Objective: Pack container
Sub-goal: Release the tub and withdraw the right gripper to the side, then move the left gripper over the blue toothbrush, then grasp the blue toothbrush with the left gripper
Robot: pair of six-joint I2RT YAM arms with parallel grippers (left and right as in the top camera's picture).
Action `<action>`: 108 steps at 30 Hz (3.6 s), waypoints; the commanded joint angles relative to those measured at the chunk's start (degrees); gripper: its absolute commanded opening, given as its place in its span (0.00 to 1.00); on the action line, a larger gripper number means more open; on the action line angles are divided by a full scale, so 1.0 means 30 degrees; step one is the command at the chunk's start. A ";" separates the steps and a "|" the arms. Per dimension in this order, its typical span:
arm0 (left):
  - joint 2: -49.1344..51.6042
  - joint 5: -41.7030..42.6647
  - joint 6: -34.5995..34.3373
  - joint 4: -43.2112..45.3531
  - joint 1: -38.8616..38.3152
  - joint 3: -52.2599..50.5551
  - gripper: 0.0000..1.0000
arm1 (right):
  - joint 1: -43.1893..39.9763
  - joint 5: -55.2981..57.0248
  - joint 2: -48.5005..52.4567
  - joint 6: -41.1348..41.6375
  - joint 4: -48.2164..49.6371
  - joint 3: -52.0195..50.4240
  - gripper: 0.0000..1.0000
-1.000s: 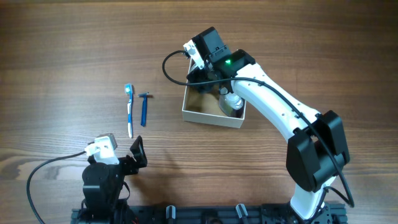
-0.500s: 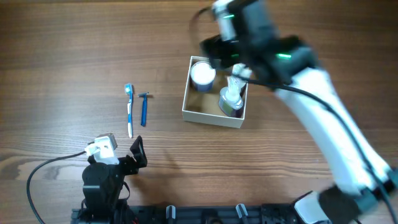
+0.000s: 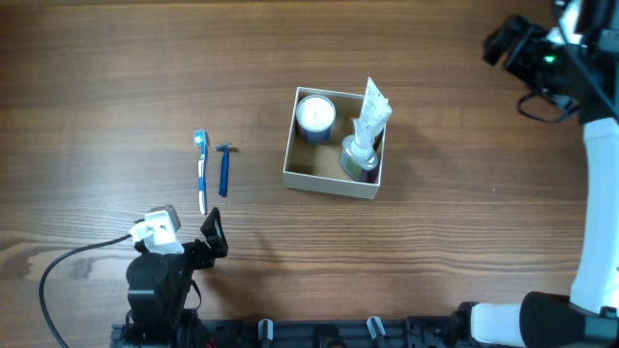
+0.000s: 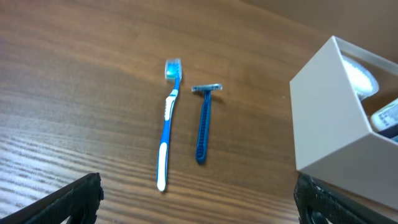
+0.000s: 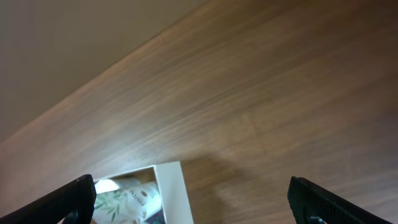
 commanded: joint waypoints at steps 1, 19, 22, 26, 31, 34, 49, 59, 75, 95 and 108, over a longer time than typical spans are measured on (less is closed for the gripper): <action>-0.0189 0.0678 -0.0459 0.0969 -0.0102 -0.0080 1.00 | -0.0393 -0.0678 0.0109 0.0816 -0.0393 -0.0007 1.00; 1.3049 -0.1530 -0.2157 -0.2616 0.0284 1.3325 1.00 | -0.0386 -0.0685 0.0109 0.0780 -0.0364 -0.0007 1.00; 1.7624 -0.1362 -0.1705 -0.4561 0.1020 1.6670 1.00 | -0.0386 -0.0685 0.0109 0.0780 -0.0364 -0.0007 1.00; 2.2265 0.0721 -0.1639 -0.5610 0.1814 1.9249 1.00 | -0.0386 -0.0685 0.0109 0.0780 -0.0364 -0.0007 1.00; 2.7270 0.1843 -0.1625 -0.4801 0.2171 2.0043 1.00 | -0.0386 -0.0685 0.0109 0.0780 -0.0364 -0.0007 1.00; 2.9441 0.1858 -0.1632 -0.4422 0.2164 2.0043 1.00 | -0.0386 -0.0685 0.0109 0.0787 -0.0364 -0.0007 1.00; 3.5445 0.1639 0.1384 -0.2907 0.2149 2.0043 0.72 | -0.0386 -0.0685 0.0109 0.0772 -0.0364 -0.0007 1.00; 3.6261 0.0648 0.2594 -0.2987 0.1807 2.0036 0.54 | -0.0386 -0.0685 0.0109 0.0780 -0.0364 -0.0007 1.00; 3.6902 -0.2317 0.3927 -0.3162 -0.0022 2.0036 0.37 | -0.0386 -0.0685 0.0109 0.0780 -0.0364 -0.0007 1.00; 3.5051 -0.2295 0.2157 -0.6288 -0.0073 2.1959 0.04 | -0.0386 -0.0685 0.0109 0.0780 -0.0364 -0.0007 1.00; 2.8676 -0.2302 0.1173 -0.4925 -0.6390 2.4443 0.04 | -0.0386 -0.0685 0.0109 0.0787 -0.0364 -0.0007 1.00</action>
